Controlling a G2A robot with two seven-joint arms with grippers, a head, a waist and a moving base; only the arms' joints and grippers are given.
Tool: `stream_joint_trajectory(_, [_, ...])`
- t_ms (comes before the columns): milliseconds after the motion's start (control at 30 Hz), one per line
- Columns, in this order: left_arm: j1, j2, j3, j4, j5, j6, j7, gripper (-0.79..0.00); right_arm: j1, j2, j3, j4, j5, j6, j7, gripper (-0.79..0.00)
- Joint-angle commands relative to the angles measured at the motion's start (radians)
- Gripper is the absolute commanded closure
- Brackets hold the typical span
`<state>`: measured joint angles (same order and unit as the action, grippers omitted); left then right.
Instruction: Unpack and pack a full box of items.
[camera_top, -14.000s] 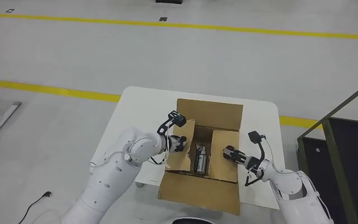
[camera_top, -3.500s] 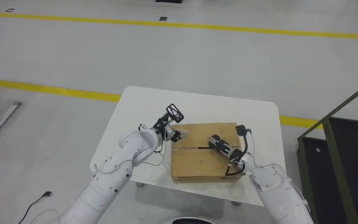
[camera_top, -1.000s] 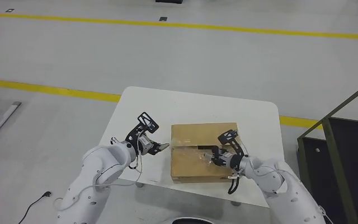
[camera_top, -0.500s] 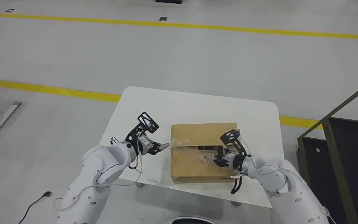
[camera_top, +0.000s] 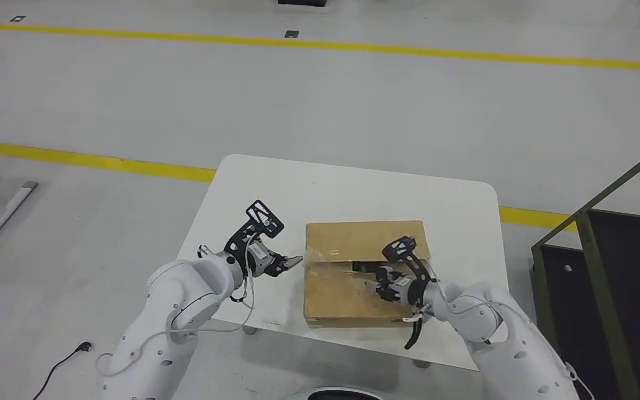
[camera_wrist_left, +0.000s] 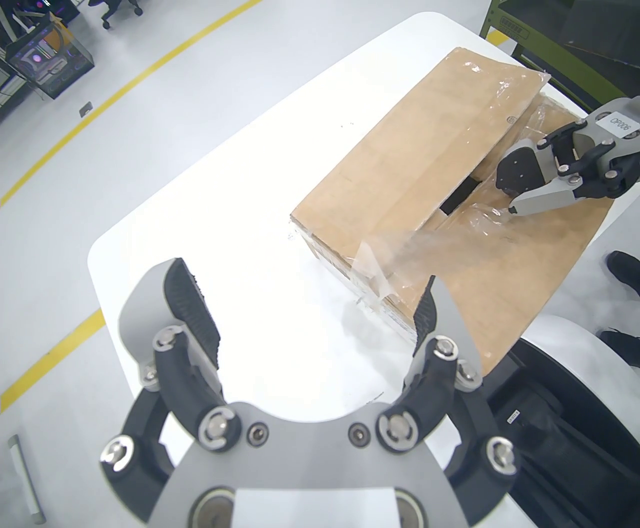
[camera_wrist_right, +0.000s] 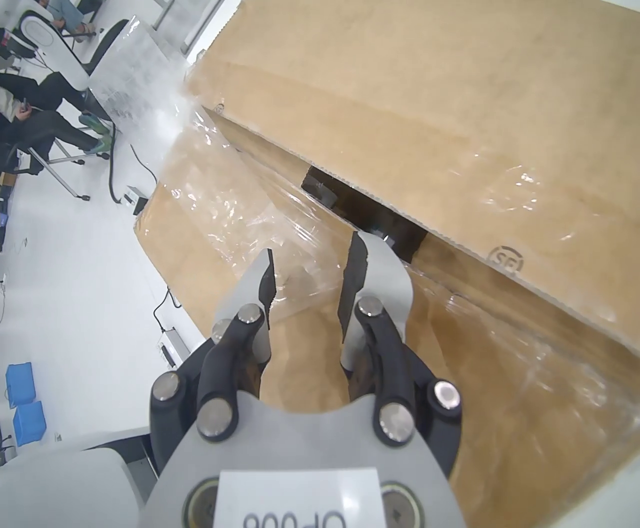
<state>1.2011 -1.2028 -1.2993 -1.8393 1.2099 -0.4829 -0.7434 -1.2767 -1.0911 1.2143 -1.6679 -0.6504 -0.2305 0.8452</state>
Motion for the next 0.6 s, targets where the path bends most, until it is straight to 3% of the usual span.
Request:
stream_joint_trajectory(0, [0.000,0.000,0.000,0.000,0.000,0.000,0.000,-0.785,0.002,0.000,-0.003,0.003,0.003,-0.002,0.002,-0.209])
stream_joint_trajectory(100, [0.000,0.000,0.000,0.000,0.000,0.000,0.000,-0.785,0.006,0.000,-0.006,0.007,0.012,-0.006,0.004,-0.015])
stream_joint_trajectory(133, [0.000,0.000,0.000,0.000,0.000,0.000,0.000,-0.785,0.007,0.000,-0.007,0.008,0.013,-0.006,0.004,0.000])
stream_joint_trajectory(567, [0.000,0.000,0.000,0.000,0.000,0.000,0.000,-0.785,0.012,0.003,0.011,0.013,0.126,-0.040,-0.001,0.000])
